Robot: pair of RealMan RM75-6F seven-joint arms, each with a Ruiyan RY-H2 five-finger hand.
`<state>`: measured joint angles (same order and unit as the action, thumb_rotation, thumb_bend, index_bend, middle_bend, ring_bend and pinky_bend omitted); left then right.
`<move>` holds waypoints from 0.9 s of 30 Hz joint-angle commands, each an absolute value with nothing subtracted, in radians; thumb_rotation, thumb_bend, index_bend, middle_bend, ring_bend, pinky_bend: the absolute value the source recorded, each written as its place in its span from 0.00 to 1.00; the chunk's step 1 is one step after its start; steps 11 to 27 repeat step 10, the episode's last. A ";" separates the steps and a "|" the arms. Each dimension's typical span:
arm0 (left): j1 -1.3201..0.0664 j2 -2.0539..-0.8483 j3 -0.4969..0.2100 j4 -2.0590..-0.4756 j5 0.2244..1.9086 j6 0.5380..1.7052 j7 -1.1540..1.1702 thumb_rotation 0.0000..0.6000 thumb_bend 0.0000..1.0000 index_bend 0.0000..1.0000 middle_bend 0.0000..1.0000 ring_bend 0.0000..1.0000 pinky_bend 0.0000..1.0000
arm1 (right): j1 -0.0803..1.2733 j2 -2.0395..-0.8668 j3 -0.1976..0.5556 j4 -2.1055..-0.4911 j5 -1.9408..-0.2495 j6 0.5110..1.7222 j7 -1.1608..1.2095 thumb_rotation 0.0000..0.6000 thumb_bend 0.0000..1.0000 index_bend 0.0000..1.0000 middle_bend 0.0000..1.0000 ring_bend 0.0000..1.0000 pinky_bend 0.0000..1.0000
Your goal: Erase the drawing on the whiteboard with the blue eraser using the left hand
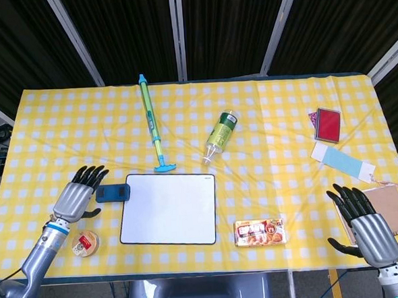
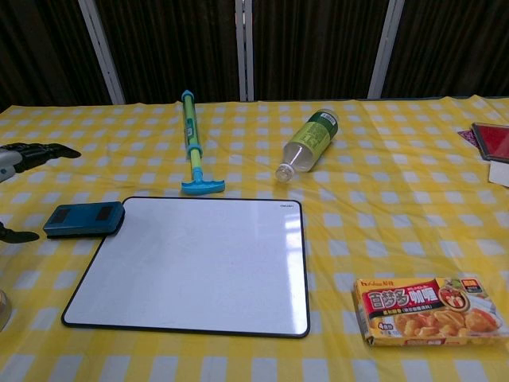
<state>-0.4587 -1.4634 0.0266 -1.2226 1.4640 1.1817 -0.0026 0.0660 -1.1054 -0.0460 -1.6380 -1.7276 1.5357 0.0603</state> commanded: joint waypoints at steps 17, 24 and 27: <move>-0.165 -1.312 0.072 -1.449 1.495 1.588 0.108 1.00 0.18 0.00 0.00 0.00 0.00 | 0.061 -1.115 -0.032 -1.632 -1.721 1.559 0.043 1.00 0.05 0.00 0.00 0.00 0.00; -0.165 -1.312 0.072 -1.449 1.495 1.588 0.108 1.00 0.18 0.00 0.00 0.00 0.00 | 0.061 -1.115 -0.032 -1.632 -1.721 1.559 0.043 1.00 0.05 0.00 0.00 0.00 0.00; -0.165 -1.312 0.072 -1.449 1.495 1.588 0.108 1.00 0.18 0.00 0.00 0.00 0.00 | 0.061 -1.115 -0.032 -1.632 -1.721 1.559 0.043 1.00 0.05 0.00 0.00 0.00 0.00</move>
